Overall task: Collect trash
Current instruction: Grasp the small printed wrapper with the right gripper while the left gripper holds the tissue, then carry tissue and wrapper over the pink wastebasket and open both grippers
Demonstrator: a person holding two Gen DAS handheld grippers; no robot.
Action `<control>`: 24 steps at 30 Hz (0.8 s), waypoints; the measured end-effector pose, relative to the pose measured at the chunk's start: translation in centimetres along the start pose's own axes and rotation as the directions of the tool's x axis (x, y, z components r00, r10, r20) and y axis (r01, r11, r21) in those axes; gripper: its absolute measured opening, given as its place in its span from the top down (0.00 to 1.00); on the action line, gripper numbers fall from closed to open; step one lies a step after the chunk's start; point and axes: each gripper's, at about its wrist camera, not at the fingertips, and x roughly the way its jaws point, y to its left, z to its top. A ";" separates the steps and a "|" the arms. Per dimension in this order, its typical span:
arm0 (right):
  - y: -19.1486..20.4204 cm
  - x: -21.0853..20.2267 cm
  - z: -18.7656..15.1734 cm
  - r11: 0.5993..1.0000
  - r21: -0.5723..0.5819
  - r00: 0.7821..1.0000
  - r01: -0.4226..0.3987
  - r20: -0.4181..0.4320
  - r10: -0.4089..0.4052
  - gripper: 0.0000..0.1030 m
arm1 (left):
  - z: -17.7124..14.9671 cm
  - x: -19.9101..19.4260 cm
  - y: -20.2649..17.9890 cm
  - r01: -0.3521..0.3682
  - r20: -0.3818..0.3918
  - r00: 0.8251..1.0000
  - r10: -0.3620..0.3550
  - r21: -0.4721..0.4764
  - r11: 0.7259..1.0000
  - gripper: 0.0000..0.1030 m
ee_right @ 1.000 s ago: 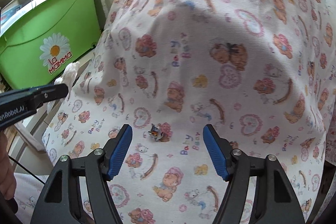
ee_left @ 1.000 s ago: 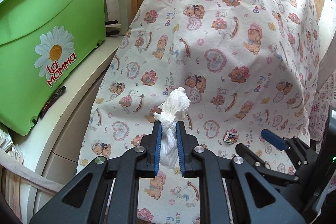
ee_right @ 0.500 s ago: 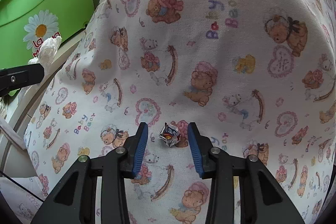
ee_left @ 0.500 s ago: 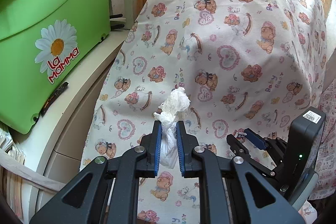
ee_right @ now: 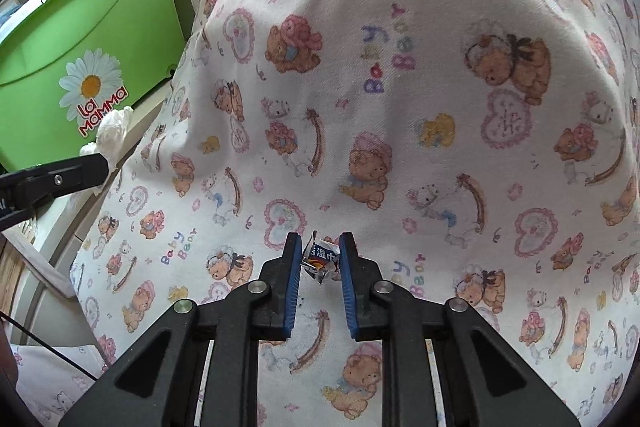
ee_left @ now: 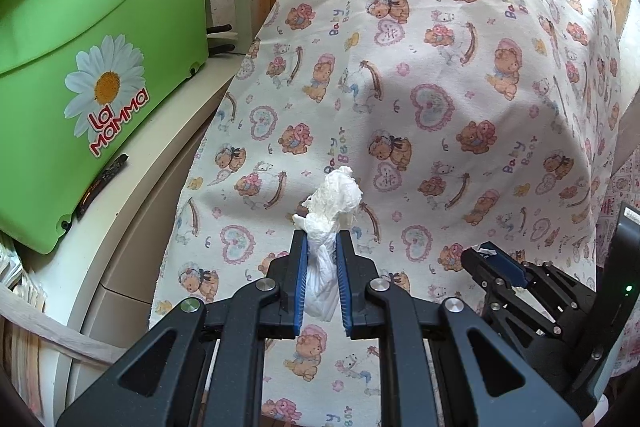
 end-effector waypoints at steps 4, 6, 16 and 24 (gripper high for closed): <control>-0.9 -2.0 -0.1 1.000 -0.008 1.000 0.013 0.027 -0.013 0.80 | -0.2 0.0 -0.2 0.001 -0.002 1.000 -0.001 0.012 1.000 0.87; -1.2 -2.5 -0.1 1.000 -0.005 0.999 0.024 0.033 -0.024 0.80 | -0.3 0.1 -0.3 0.002 -0.001 1.000 -0.002 0.015 1.000 0.87; -3.4 -4.9 -0.5 0.999 0.008 0.998 0.040 0.049 -0.040 0.80 | -1.0 0.9 -0.5 0.011 -0.034 0.999 -0.010 0.018 1.000 0.87; -2.8 -7.8 -1.3 0.999 -0.030 0.995 0.041 0.097 -0.038 0.80 | -3.0 -1.2 -1.3 -0.021 0.021 1.000 0.020 0.058 0.998 0.87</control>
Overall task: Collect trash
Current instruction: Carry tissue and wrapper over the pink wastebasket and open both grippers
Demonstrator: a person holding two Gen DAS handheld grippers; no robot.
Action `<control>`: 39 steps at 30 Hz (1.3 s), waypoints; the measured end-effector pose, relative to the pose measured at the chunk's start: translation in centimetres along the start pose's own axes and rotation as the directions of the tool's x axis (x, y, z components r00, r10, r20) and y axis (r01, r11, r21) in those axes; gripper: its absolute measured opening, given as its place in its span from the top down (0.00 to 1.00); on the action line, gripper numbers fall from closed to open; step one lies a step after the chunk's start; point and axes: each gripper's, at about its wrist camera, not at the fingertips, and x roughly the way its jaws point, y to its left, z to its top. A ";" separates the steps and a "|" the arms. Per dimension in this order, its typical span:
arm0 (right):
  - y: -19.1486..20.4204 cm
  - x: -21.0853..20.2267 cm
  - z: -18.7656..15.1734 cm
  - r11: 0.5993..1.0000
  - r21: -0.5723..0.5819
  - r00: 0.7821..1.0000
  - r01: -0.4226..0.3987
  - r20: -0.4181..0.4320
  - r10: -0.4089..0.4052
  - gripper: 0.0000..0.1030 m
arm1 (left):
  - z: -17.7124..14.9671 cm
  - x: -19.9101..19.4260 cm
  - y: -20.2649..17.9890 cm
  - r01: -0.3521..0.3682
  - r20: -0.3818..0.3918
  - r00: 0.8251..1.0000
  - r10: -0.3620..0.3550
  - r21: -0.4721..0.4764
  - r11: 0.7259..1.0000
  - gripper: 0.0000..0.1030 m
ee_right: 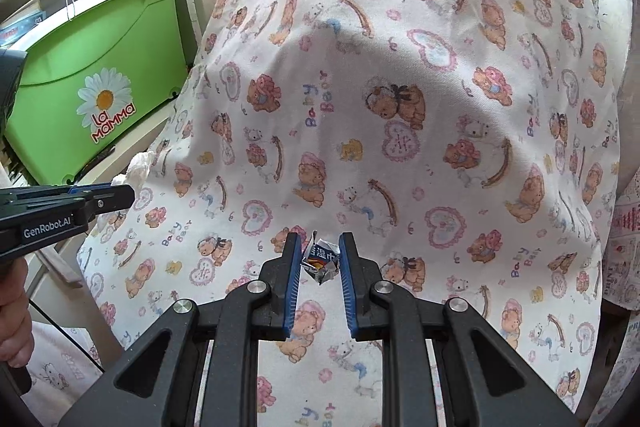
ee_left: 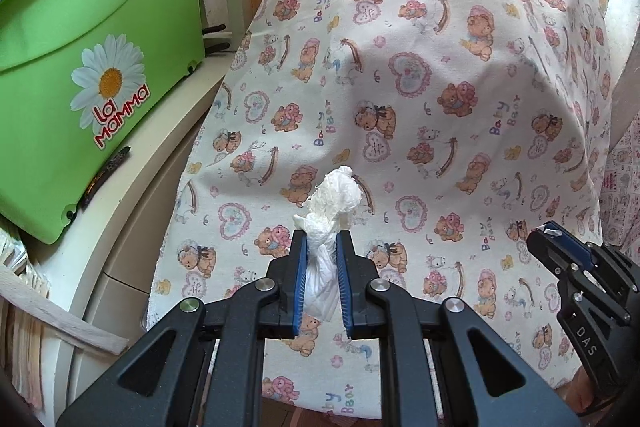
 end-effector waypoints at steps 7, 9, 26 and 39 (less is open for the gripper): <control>1.6 -4.6 -0.9 1.000 0.012 0.998 -0.022 0.060 0.021 0.80 | -1.4 -3.4 -0.6 0.049 0.016 0.999 -0.048 -0.020 0.999 0.87; 2.4 -6.1 -1.6 1.000 0.009 0.996 -0.029 0.084 0.028 0.80 | -2.2 -4.8 -0.8 0.046 0.022 0.999 -0.045 -0.007 0.999 0.87; 5.1 -13.0 -10.5 0.993 0.095 0.997 -0.073 0.035 0.070 0.80 | -11.7 -11.1 -2.2 0.017 0.099 0.995 -0.020 0.034 0.999 0.87; 4.7 -10.6 -12.8 0.997 0.079 0.997 -0.012 -0.071 0.018 0.80 | -14.4 -5.3 -1.6 0.052 -0.102 0.993 -0.051 0.008 0.999 0.87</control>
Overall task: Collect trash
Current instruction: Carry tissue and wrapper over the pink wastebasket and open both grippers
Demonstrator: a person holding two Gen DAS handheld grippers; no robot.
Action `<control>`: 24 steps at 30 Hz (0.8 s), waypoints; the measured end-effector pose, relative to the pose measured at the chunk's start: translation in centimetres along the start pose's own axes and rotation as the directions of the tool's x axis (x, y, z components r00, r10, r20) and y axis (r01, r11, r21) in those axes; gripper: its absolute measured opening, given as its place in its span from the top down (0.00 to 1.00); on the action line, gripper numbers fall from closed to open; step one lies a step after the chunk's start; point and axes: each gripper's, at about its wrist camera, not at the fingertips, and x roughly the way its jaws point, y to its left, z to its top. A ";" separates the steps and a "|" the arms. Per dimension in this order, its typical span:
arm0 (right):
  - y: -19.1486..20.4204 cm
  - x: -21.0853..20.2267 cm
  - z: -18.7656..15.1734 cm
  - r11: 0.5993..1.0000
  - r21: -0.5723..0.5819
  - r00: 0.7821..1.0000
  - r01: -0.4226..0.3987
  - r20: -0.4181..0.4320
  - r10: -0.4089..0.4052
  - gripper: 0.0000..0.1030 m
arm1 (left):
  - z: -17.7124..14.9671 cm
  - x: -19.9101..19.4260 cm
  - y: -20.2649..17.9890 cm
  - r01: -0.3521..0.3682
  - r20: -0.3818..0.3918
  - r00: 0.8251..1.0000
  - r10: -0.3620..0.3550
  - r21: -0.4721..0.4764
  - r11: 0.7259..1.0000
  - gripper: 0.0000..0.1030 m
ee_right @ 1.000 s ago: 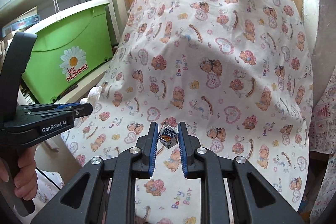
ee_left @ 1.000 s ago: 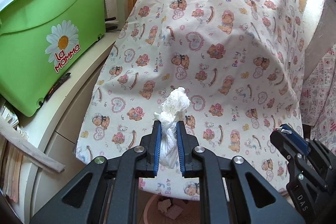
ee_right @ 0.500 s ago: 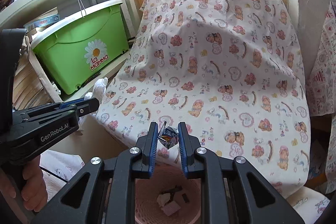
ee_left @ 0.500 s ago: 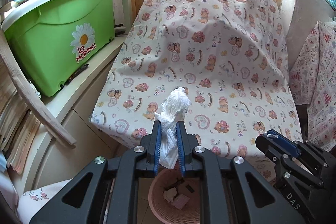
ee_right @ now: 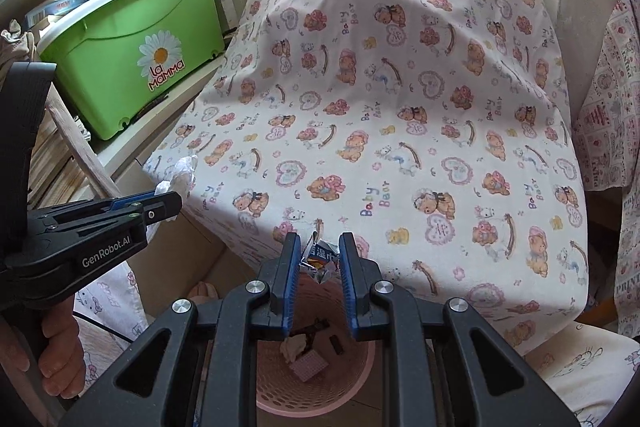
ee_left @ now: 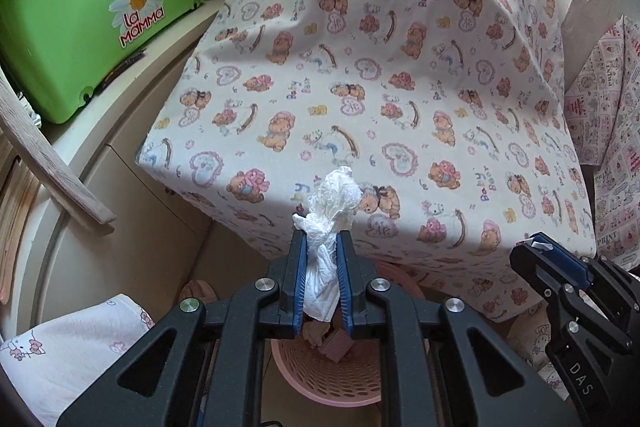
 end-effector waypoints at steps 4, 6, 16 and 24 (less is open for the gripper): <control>0.0 1.5 -0.7 1.000 0.008 0.998 -0.021 -0.060 0.021 0.80 | -0.8 1.8 -0.2 0.020 -0.083 0.996 -0.019 0.006 1.000 0.87; 0.2 2.1 -1.0 0.999 0.001 0.996 -0.035 -0.083 0.035 0.80 | -1.2 2.5 -0.3 0.021 -0.115 0.993 -0.020 0.008 1.000 0.87; 1.3 6.3 -3.2 0.999 -0.025 0.975 -0.031 -0.221 0.025 0.80 | -3.2 7.2 0.1 0.051 -0.300 0.952 -0.062 -0.045 0.998 0.87; 2.1 11.2 -6.0 0.997 -0.079 0.939 0.023 -0.341 -0.048 0.80 | -5.0 12.2 1.0 0.012 -0.439 0.897 -0.048 -0.085 0.996 0.87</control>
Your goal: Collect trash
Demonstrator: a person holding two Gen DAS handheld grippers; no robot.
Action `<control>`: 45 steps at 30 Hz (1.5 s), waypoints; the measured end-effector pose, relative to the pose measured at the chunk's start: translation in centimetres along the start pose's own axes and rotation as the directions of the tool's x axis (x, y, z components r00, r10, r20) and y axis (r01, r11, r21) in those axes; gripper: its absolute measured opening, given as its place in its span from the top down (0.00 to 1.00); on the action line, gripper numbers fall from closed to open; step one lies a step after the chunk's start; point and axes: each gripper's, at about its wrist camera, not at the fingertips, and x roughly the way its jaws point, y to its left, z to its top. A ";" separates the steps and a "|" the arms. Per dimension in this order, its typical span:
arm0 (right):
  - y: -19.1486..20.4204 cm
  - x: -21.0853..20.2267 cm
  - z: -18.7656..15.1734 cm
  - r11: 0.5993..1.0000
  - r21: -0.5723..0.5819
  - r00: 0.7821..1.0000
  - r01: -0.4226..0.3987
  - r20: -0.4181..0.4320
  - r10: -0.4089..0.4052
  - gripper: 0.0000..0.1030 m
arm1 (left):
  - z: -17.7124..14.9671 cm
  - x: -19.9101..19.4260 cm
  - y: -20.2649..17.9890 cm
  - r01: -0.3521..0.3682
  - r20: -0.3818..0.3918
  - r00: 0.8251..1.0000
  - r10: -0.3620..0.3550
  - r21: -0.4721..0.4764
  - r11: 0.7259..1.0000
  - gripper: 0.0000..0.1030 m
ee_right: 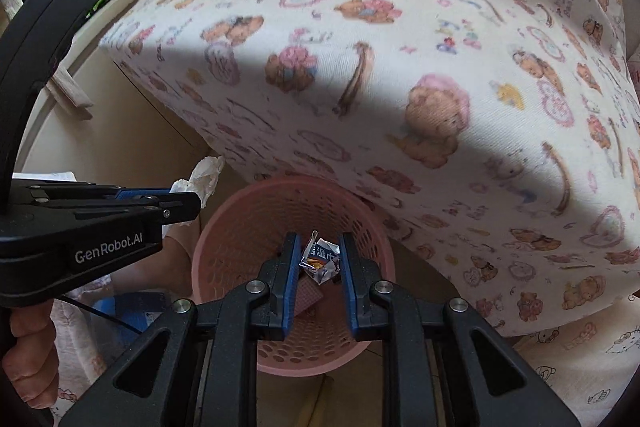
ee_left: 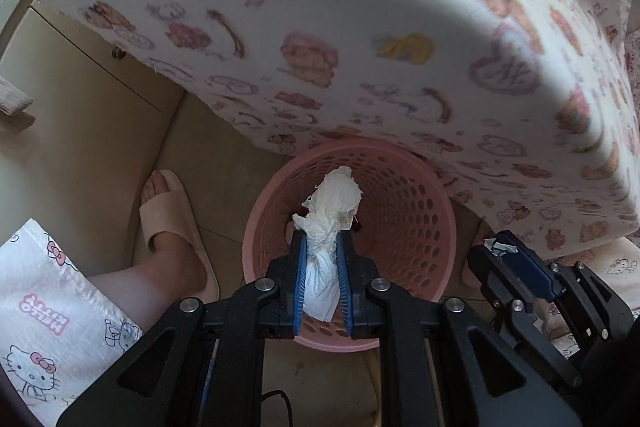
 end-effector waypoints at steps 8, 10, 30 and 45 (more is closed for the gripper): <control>0.8 5.2 -0.9 0.999 -0.013 0.995 0.035 -0.089 -0.036 0.80 | 0.6 4.7 0.8 -0.036 -0.073 0.997 0.035 -0.016 0.999 0.86; 0.8 6.4 -1.2 0.999 -0.005 0.993 0.042 -0.112 -0.042 0.80 | 0.6 5.6 1.1 -0.041 -0.092 0.995 0.039 -0.022 0.999 0.86; -0.3 7.9 -2.8 0.999 0.018 0.984 0.043 -0.172 -0.040 0.49 | -0.1 6.1 1.8 -0.107 -0.110 0.988 0.106 -0.006 0.994 0.38; -0.7 1.0 -1.1 0.999 0.017 0.998 0.045 -0.037 -0.045 0.42 | -0.5 -5.8 1.1 -0.102 0.242 0.965 0.102 -0.009 0.995 0.38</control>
